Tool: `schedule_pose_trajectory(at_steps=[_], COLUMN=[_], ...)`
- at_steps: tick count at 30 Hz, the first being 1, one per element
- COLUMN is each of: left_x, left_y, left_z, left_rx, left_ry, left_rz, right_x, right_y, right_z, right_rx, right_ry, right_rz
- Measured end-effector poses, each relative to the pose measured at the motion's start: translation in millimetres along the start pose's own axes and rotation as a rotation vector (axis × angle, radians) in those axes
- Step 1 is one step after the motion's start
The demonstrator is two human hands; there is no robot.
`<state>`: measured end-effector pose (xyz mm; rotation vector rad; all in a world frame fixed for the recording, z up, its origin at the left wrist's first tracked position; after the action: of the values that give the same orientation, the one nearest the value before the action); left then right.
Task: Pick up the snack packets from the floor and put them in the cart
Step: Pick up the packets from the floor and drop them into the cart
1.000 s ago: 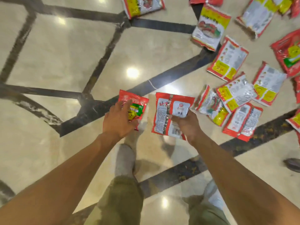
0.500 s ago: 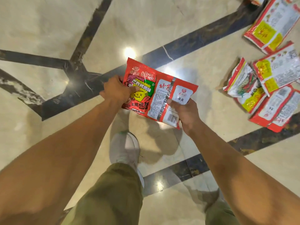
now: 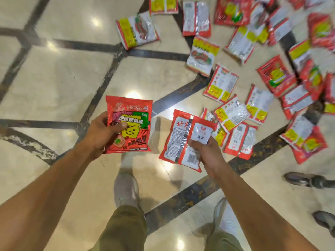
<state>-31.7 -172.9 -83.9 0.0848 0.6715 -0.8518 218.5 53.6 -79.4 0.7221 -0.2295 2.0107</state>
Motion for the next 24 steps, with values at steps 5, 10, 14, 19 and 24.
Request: schedule_pose_trajectory(at_steps=[5,10,14,19,24], left_x=[-107,-205,-285,-369,-435], left_y=[14,54,105,178,279], left_z=[79,180,268,371,478], left_rx=[0.132,0.182,0.21,0.279,0.373], left_ry=[0.134,0.215,0.277,0.336,0.376], left_rz=[0.101,0.086,-0.003,-0.097,-0.123], right_x=[92,183,255,324,372], right_y=[-30,-74,-130,-216,-315], right_z=[68,162,251,367,485], right_rx=[-0.011,-0.041,-0.112,-0.198,-0.28], right_ry=[-0.033,-0.123,-0.215,-0.31,-0.404], right_rz=[-0.069,-0.215,-0.266,-0.312,-0.411])
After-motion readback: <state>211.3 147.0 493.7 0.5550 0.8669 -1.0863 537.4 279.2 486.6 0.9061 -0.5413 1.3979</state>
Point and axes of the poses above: each hand's wrist, its own z-axis away from the middle knuckle, its own y-axis out of the palm, x = y × z, the point moved 6 cm from there along -z, towards the middle knuckle, and after that the axes turned 15 degrees about -z, right-handed, at the moved point
